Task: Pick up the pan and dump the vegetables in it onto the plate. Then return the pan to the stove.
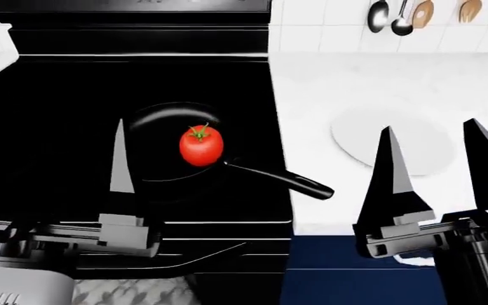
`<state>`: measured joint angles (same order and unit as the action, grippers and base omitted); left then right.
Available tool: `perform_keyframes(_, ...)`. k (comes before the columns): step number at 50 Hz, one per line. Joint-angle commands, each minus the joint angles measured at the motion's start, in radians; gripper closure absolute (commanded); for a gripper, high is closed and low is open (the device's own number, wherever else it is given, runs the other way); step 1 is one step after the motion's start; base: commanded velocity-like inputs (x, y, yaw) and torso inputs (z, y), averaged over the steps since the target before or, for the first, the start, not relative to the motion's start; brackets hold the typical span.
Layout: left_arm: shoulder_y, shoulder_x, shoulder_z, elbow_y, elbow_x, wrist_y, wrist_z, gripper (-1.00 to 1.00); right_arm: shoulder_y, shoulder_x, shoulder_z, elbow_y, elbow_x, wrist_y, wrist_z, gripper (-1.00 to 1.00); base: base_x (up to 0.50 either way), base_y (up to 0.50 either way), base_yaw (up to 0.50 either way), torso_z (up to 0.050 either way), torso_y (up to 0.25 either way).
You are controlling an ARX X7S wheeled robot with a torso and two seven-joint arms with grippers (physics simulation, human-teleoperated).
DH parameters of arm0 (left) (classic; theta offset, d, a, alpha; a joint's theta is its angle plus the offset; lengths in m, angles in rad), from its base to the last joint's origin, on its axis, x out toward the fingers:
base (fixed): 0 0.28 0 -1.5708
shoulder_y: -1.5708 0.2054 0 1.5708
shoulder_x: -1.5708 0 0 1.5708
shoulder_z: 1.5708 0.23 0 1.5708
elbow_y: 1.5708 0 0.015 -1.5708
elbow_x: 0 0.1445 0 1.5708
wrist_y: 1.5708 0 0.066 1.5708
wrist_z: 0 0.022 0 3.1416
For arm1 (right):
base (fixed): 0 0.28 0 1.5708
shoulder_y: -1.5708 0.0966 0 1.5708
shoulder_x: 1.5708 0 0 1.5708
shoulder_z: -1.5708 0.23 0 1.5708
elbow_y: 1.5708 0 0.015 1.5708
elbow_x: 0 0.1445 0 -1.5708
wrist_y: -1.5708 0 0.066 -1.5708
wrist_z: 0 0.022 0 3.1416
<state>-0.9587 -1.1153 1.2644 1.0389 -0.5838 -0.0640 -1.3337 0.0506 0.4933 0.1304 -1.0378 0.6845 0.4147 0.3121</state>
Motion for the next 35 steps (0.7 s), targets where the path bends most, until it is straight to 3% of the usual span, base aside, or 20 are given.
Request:
perform_keyframes(1, -0.137, -0.031, 0.174, -0.007, 0.012, 0.072, -0.088, -1.00, -0.007, 0.045, -0.041, 0.003, -0.003, -0.054, 0.030, -1.00, 0.34, -0.32, 0.00, 0.000, 0.000)
perform_keyframes(23, -0.142, -0.034, 0.194, -0.010, 0.032, 0.086, -0.110, -1.00, 0.015, 0.098, -0.114, 0.005, -0.014, -0.075, 0.059, -1.00, 0.04, -0.13, 0.00, 0.000, 0.000)
perform_keyframes(35, -0.128, -0.054, 0.201, -0.018, 0.054, 0.116, -0.117, -1.00, 0.229, 0.391, -0.216, 0.001, 0.251, -0.047, 0.158, -1.00, 0.00, 0.00, 0.00, 0.000, 0.000)
